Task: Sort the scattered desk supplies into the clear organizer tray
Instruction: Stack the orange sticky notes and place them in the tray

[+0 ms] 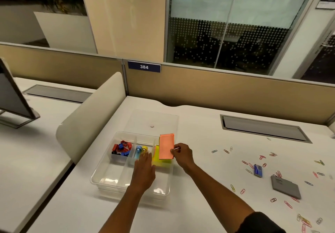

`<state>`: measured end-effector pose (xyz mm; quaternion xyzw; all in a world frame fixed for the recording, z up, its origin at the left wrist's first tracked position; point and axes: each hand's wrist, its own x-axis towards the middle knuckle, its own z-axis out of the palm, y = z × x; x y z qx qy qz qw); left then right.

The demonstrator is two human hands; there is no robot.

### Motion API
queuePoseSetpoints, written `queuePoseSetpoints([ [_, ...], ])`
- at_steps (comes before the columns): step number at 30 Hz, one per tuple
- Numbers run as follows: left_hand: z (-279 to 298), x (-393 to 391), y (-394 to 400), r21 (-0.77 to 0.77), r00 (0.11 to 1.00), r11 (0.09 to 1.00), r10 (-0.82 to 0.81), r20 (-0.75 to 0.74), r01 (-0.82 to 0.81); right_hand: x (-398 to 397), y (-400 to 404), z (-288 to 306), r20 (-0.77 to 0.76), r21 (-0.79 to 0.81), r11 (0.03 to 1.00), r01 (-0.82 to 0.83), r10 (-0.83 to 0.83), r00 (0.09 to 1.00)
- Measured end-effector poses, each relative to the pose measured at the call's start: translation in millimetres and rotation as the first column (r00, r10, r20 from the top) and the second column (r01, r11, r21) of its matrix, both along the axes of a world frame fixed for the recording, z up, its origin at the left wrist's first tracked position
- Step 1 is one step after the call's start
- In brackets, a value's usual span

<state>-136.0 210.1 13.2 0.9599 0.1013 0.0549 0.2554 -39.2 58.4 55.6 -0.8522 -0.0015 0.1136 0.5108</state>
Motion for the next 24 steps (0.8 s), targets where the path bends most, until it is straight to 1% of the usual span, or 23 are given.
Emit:
queuePoseSetpoints([
  [2,-4,-2,3,0.071,0.997,0.997,-0.018,-0.069,0.023,0,8,-1,0.024,-0.057,0.998,-0.025,0.026,0.999],
  [4,-4,-4,4,0.106,0.995,0.994,-0.021,-0.098,0.032,1,15,-2,0.04,-0.108,0.992,-0.059,0.064,0.997],
  [9,-3,-3,8,0.145,0.989,0.988,-0.03,-0.144,0.051,1,30,-5,0.035,-0.249,0.963,-0.108,0.121,0.992],
  [13,-2,-1,8,0.15,0.989,0.987,-0.028,-0.148,0.051,5,33,-4,0.028,-0.418,0.894,-0.163,0.192,0.981],
  [15,0,-1,6,0.166,0.99,0.985,-0.018,-0.143,0.042,4,32,-2,0.054,-0.497,0.851,-0.167,0.222,0.973],
  [18,1,0,3,0.165,0.995,0.985,-0.025,-0.097,0.041,2,27,2,0.096,-0.536,0.833,-0.135,0.219,0.971],
  [21,2,4,-1,0.128,0.999,0.991,-0.043,-0.007,0.043,2,14,2,0.158,-0.525,0.846,-0.093,0.204,0.966],
  [24,2,13,-7,0.133,0.997,0.989,-0.072,0.007,0.07,1,-5,0,0.212,-0.532,0.845,-0.057,0.198,0.957],
])
